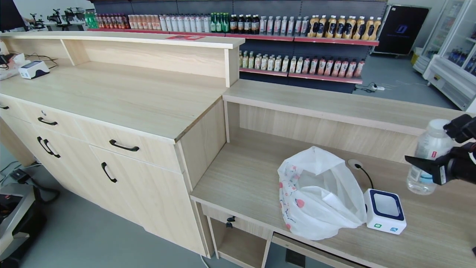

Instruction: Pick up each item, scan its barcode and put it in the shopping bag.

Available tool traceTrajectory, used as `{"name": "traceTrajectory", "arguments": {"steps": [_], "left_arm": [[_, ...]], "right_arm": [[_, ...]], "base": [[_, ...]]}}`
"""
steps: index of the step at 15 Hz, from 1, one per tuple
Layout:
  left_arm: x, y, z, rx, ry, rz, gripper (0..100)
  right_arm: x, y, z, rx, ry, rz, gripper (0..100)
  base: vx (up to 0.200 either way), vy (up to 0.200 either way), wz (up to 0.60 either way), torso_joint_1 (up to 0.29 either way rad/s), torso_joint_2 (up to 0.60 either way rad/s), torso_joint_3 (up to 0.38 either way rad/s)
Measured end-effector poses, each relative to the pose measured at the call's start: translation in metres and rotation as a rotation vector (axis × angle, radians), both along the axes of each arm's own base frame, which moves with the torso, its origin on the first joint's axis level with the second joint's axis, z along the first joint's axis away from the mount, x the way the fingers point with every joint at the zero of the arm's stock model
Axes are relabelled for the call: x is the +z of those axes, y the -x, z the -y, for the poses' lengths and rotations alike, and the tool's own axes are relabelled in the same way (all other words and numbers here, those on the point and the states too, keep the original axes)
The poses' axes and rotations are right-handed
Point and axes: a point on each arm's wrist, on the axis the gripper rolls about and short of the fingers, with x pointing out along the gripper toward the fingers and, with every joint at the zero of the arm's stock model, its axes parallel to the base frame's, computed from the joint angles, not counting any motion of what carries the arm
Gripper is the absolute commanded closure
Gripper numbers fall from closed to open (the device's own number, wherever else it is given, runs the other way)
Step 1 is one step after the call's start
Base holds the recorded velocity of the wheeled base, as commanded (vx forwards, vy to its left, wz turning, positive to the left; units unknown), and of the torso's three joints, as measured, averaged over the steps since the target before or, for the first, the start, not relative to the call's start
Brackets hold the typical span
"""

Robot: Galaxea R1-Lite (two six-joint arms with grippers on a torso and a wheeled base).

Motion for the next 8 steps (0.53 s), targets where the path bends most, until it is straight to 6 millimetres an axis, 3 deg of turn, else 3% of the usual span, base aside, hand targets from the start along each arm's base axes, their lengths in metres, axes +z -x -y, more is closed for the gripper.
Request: {"name": "traceTrajectory", "arguments": {"steps": [1, 3, 6, 8], "left_arm": [[0.0, 0.0, 0.0, 0.0, 0.0, 0.0, 0], [0.0, 0.0, 0.0, 0.0, 0.0, 0.0, 0], [0.0, 0.0, 0.0, 0.0, 0.0, 0.0, 0], [0.0, 0.0, 0.0, 0.0, 0.0, 0.0, 0]], "right_arm": [[0.008, 0.017, -0.003, -0.102, -0.058, -0.007, 100], [0.017, 0.033, -0.015, -0.131, -0.1, 0.013, 100], [0.03, 0.032, -0.03, -0.122, -0.129, 0.104, 100], [0.03, 0.022, -0.035, -0.111, -0.181, 0.122, 100]], "base": [[0.0, 0.0, 0.6, -0.002, 0.0, 0.002], [0.0, 0.0, 0.6, -0.017, 0.01, 0.015], [0.0, 0.0, 0.6, -0.124, 0.32, 0.175], [0.0, 0.0, 0.0, -0.102, 0.26, 0.147]]}}
